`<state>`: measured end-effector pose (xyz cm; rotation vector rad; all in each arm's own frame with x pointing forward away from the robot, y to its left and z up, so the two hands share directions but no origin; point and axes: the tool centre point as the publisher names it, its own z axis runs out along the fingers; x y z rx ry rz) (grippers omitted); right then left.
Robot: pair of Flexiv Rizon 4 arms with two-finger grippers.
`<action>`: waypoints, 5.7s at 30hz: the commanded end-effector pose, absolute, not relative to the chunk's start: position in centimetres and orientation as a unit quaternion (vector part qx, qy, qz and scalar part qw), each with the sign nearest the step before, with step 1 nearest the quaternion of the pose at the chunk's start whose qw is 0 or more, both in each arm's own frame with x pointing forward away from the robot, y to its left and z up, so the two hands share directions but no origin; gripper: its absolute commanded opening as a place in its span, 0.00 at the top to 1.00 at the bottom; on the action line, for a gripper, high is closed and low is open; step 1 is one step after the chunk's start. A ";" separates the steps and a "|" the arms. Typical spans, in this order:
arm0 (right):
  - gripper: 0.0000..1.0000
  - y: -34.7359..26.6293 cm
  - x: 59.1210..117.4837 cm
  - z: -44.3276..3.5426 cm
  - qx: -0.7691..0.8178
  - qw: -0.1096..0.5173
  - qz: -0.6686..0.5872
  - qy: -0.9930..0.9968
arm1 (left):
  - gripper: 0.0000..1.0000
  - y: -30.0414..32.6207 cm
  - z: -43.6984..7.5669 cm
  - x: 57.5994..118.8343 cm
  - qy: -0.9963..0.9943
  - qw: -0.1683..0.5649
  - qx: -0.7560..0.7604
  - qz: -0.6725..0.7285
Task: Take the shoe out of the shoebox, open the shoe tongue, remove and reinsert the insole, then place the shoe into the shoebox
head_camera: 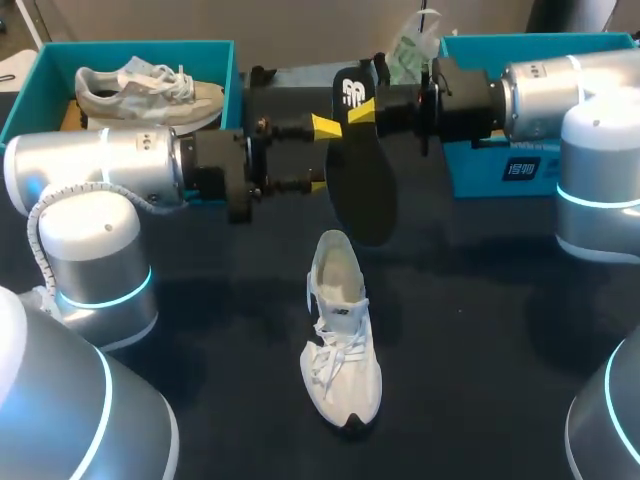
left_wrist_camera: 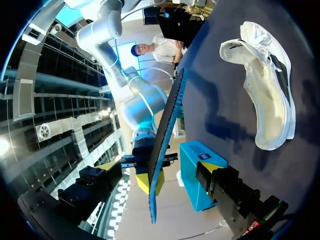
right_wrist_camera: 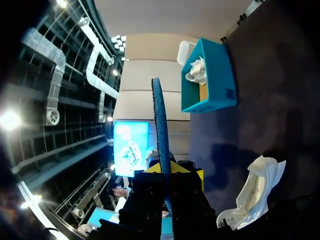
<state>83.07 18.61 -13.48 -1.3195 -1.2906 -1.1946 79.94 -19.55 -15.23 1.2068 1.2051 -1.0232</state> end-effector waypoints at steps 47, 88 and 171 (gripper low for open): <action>1.00 18.7 82.7 -13.4 -0.540 0.449 -0.486 -0.521 | 0.69 -21.7 -13.5 78.8 0.492 0.561 0.510 -0.428; 0.00 18.1 82.1 -13.1 -0.536 0.442 -0.498 -0.519 | 1.00 -20.0 -14.4 79.0 0.498 0.562 0.509 -0.420; 0.00 16.1 80.5 -13.1 -0.535 0.438 -0.498 -0.523 | 1.00 -13.5 -13.8 77.3 0.544 -0.521 -0.388 -0.531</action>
